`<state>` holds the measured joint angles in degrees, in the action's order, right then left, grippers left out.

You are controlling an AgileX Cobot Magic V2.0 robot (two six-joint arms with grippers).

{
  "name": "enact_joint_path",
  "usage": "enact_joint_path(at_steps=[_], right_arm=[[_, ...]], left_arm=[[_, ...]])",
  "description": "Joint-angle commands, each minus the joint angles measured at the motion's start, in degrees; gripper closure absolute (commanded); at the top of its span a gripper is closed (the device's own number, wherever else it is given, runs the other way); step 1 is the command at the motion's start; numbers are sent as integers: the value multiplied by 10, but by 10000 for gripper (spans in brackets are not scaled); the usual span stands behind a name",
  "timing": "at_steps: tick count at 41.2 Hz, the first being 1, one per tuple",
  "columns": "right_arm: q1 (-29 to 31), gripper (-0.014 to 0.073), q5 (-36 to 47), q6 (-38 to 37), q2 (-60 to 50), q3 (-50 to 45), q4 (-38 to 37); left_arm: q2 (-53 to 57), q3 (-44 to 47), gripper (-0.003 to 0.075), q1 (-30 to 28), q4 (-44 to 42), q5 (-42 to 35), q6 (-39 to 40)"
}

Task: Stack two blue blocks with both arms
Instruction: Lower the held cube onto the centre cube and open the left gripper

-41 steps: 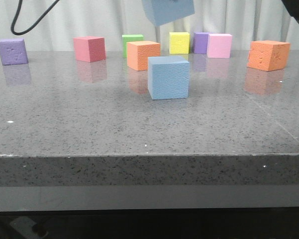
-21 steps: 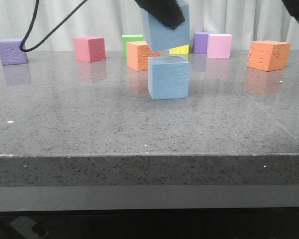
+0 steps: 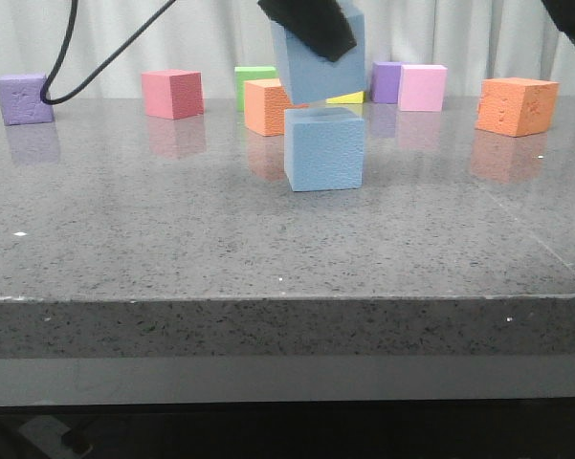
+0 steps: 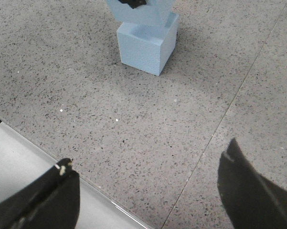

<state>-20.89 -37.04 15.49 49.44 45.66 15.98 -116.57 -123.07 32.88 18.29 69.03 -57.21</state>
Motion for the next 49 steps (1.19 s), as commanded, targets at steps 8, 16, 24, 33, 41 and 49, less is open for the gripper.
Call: enact_joint_path(at_steps=[8,16,24,33,41,49], right_arm=[[3,-5,32,5,-7,12,10],[3,-5,32,5,-7,12,10],[3,-5,32,5,-7,12,10],[3,-5,32,5,-7,12,10],[3,-5,32,5,-7,12,10],[3,-5,32,5,-7,12,10]], left_arm=[[33,-2,343,5,9,-49,-2],[33,-2,247,5,18,-53,-2],[33,-2,243,5,19,-33,-2],[33,-2,235,5,25,-32,-2],[33,-2,172,5,34,-31,-2],[33,-2,124,5,28,-33,-2]])
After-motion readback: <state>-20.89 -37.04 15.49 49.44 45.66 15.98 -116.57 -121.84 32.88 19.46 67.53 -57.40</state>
